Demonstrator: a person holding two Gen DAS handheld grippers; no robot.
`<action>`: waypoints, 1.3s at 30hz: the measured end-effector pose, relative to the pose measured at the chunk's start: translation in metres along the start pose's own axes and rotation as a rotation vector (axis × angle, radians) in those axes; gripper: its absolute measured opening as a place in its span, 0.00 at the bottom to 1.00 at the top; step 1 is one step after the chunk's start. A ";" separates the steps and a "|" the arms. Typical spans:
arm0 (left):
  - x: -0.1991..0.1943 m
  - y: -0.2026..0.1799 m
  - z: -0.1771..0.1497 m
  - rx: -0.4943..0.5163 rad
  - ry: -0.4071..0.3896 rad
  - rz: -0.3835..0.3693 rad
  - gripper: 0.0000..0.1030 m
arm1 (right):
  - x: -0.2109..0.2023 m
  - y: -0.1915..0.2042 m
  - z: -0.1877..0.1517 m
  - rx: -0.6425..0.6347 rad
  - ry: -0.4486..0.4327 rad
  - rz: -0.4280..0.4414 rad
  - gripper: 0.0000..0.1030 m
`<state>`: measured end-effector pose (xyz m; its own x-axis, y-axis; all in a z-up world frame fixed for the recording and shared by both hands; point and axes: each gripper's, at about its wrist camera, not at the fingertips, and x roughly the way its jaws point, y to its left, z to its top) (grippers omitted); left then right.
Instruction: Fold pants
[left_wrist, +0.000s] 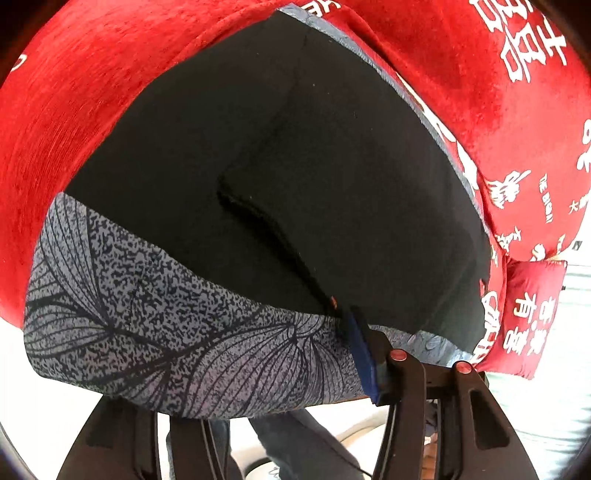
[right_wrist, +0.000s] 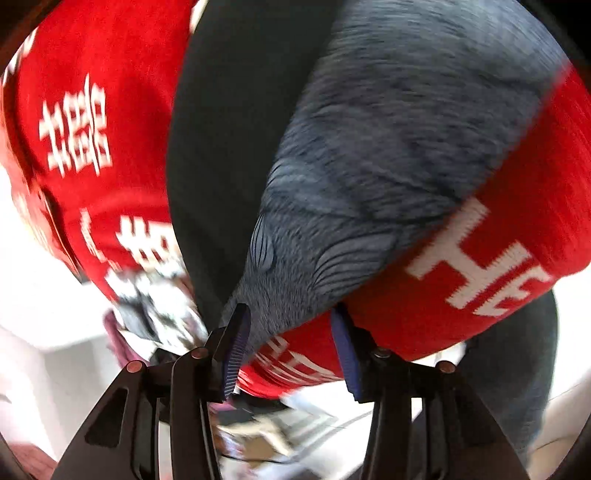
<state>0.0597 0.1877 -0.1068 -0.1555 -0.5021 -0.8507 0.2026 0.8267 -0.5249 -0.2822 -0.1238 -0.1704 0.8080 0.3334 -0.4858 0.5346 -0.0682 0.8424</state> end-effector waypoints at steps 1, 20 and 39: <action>-0.001 -0.001 0.001 0.002 0.002 0.003 0.53 | 0.000 -0.005 -0.001 0.046 -0.020 0.045 0.50; -0.049 -0.110 0.125 0.040 -0.307 0.056 0.45 | 0.003 0.213 0.143 -0.408 0.056 -0.126 0.06; -0.029 -0.154 0.190 0.000 -0.392 0.509 0.77 | 0.100 0.236 0.269 -0.454 0.294 -0.230 0.70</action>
<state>0.2166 0.0267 -0.0069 0.3253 -0.1022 -0.9401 0.1576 0.9861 -0.0527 -0.0087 -0.3589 -0.0833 0.5461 0.5433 -0.6376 0.4763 0.4247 0.7699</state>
